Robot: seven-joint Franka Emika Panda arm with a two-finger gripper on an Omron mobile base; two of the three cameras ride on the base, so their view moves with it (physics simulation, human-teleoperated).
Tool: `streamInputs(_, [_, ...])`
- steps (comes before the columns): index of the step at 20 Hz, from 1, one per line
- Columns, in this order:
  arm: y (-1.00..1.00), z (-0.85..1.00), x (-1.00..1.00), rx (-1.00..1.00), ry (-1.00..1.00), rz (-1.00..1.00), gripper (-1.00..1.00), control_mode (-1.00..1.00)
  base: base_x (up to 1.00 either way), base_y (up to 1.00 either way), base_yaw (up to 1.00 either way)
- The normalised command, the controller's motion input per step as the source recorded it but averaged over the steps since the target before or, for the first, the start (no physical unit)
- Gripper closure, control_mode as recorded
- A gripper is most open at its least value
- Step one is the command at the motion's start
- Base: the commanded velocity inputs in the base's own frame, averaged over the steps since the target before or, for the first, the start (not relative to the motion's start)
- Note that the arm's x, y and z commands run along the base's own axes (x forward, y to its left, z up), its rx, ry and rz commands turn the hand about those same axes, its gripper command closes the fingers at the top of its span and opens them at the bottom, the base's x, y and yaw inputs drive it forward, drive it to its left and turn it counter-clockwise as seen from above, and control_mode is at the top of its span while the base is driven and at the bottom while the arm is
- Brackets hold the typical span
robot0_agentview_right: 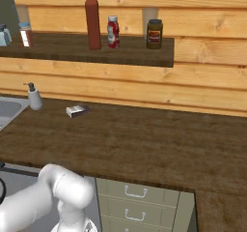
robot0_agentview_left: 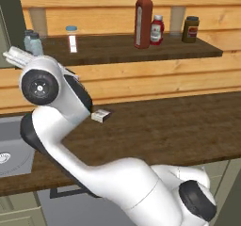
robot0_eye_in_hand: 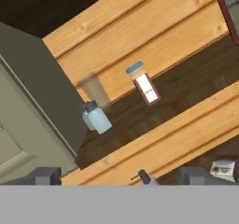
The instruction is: Put the shaker and condiment bottle from the counter next to their counterparts in the cabinet.
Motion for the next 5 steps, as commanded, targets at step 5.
streamInputs(5, [-0.73, 0.00, -0.63, 0.11, -0.02, -0.35, -1.00, -1.00, 0.00, 0.00, 0.00])
